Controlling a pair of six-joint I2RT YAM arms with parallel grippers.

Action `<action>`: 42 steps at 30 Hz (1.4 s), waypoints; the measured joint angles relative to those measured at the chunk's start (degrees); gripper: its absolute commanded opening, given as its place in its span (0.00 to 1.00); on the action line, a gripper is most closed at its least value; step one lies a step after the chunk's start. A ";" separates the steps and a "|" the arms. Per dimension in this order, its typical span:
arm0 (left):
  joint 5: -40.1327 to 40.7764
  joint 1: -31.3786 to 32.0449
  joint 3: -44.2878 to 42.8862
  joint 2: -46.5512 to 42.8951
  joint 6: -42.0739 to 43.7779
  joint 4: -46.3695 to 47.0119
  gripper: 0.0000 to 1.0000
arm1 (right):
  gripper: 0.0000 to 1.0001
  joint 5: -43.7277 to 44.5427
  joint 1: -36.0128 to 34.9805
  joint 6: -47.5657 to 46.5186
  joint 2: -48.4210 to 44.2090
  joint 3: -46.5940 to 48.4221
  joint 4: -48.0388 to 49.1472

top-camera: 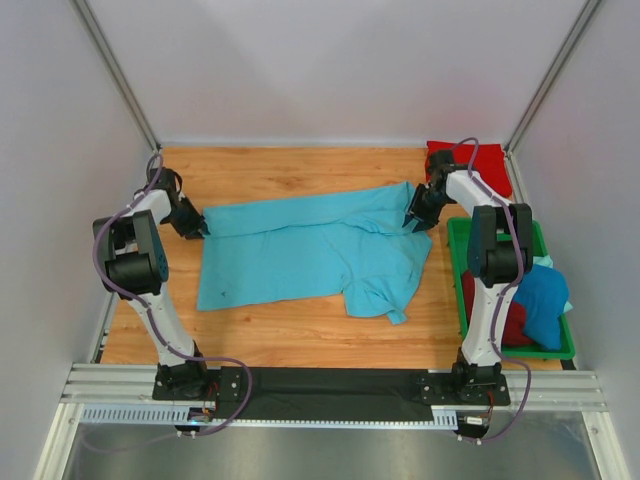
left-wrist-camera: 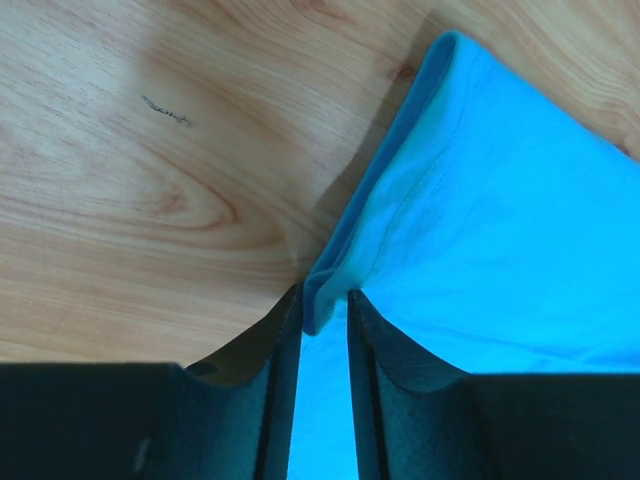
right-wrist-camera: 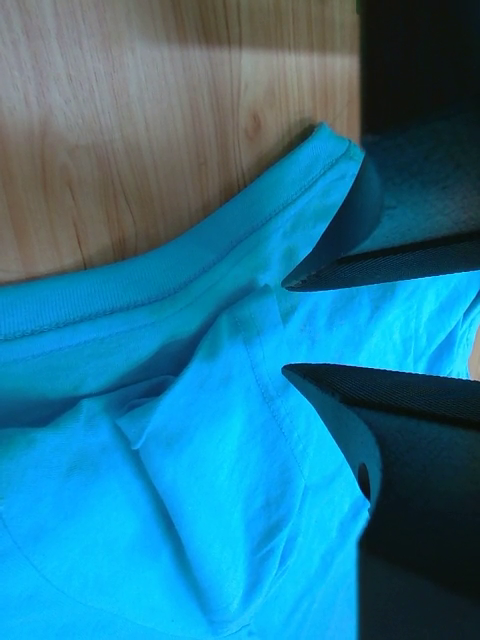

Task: Fold and stack the t-shirts
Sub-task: Fold the tshirt

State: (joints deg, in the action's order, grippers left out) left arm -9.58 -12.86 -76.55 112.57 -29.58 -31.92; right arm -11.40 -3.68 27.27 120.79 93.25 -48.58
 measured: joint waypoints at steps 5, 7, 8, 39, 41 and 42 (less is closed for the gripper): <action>-0.02 0.00 -0.02 0.07 0.00 -0.02 0.24 | 0.35 0.11 0.00 0.52 0.07 0.00 0.02; -0.02 0.00 0.00 0.07 -0.07 -0.04 0.24 | 0.34 0.28 0.00 0.76 0.33 0.00 0.07; -0.02 0.00 0.00 0.07 -0.09 -0.02 0.25 | 0.34 0.44 0.00 0.87 0.55 0.00 0.07; 0.20 0.00 0.00 -0.04 0.11 -0.48 0.27 | 0.26 3.43 -0.63 1.51 1.07 -1.03 1.95; 0.24 0.00 0.00 -0.07 0.13 -0.48 0.26 | 0.26 3.41 -0.63 1.51 1.31 -0.63 1.77; 0.28 0.00 0.00 -0.07 0.13 -0.52 0.25 | 0.25 3.41 -0.63 1.51 1.60 -0.31 1.75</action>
State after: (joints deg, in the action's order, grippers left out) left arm -9.30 -12.86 -76.55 112.51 -29.45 -32.45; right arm -7.99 -4.32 28.77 122.39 92.95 -46.83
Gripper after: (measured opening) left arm 0.269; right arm 0.262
